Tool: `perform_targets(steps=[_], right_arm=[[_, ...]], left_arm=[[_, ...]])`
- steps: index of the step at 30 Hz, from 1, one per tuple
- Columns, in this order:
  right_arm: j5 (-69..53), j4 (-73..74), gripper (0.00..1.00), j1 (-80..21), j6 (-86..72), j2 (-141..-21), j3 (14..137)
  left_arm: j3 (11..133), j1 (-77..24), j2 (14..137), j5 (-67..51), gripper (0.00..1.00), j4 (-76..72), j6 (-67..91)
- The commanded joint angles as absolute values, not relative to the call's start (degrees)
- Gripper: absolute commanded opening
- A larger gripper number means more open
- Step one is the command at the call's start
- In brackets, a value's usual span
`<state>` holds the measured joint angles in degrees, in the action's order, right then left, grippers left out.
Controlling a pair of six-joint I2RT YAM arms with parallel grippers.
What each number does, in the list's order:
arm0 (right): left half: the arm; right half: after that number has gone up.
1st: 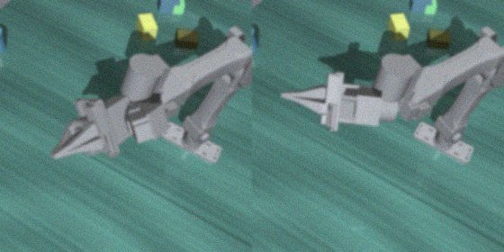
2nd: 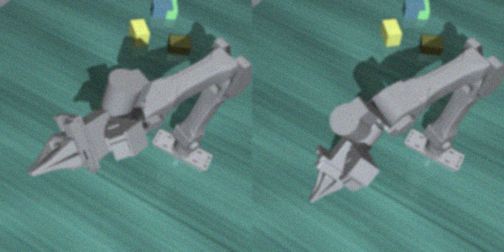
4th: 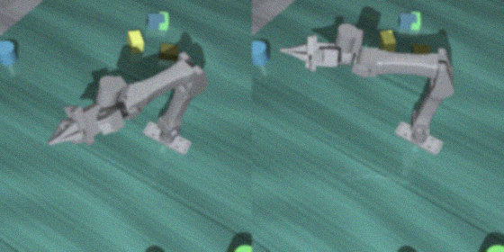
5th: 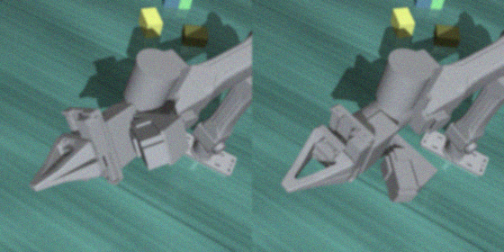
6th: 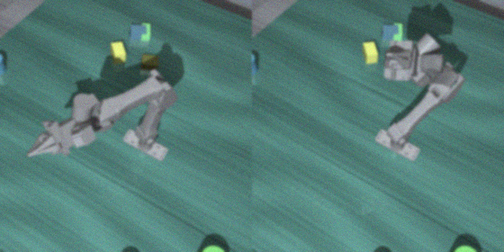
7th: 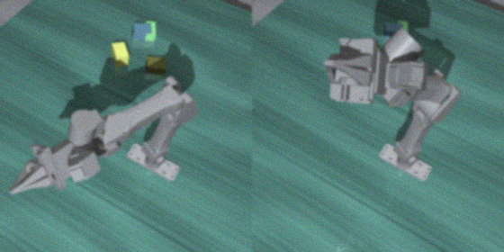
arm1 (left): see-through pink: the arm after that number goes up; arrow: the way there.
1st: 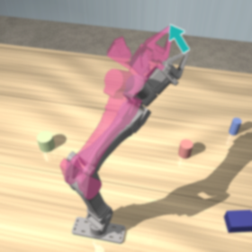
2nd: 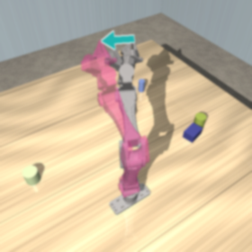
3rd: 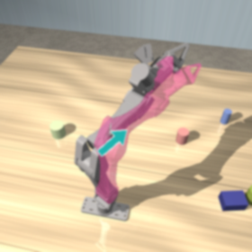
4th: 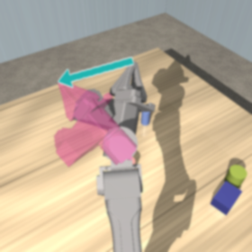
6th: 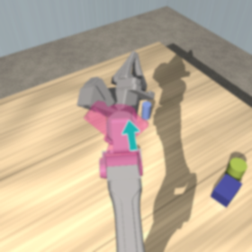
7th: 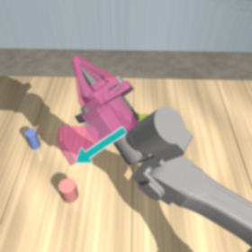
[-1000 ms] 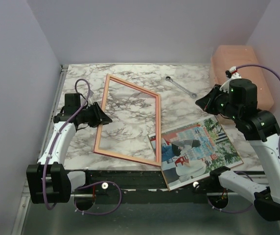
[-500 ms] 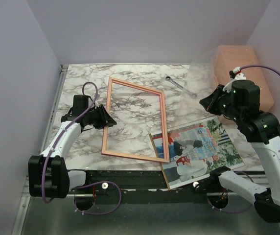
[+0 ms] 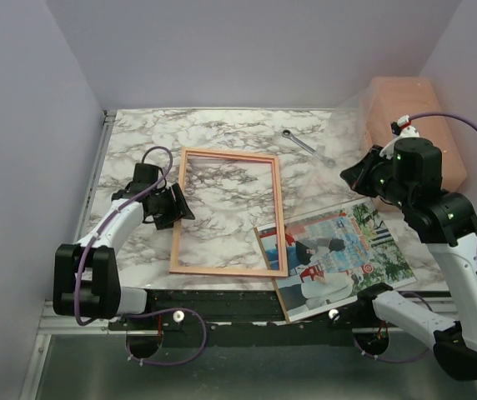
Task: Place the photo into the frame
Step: Turn over the photo frame at the center of the board.
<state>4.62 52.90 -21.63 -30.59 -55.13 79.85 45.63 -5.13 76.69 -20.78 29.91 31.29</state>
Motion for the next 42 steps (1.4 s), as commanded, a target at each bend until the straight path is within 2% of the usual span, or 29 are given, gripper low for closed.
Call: perform_targets(steps=[1, 5, 14, 21, 28, 37, 42], right_arm=[[3.7, 53.6, 0.00, -21.6, -31.1, -54.4, 79.5], [3.3, 53.2, 0.00, -21.6, -31.0, -54.6, 79.3], [1.0, 50.9, 0.00, -21.6, -31.3, -55.9, 78.3], [-0.7, 49.8, 0.00, -21.7, -31.3, -56.5, 77.8], [-2.4, 49.0, 0.00, -21.6, -31.5, -56.8, 77.5], [-2.7, 49.1, 0.00, -21.6, -32.2, -56.2, 77.0], [-3.0, 49.4, 0.00, -21.6, -32.6, -55.9, 76.6]], left_arm=[[48.6, -6.2, 77.4, -12.7, 0.65, 33.2, 31.0], [49.8, -7.6, 77.5, -6.2, 0.69, 36.0, 31.4], [50.0, -10.7, 78.4, 0.7, 0.69, 38.1, 31.8], [47.9, -10.8, 81.5, 2.7, 0.61, 36.3, 32.5], [47.7, -12.1, 85.9, 2.4, 0.47, 34.4, 31.8], [50.7, -15.2, 88.0, 2.3, 0.08, 34.8, 30.5], [51.7, -18.6, 87.3, 2.4, 0.00, 33.8, 29.7]])
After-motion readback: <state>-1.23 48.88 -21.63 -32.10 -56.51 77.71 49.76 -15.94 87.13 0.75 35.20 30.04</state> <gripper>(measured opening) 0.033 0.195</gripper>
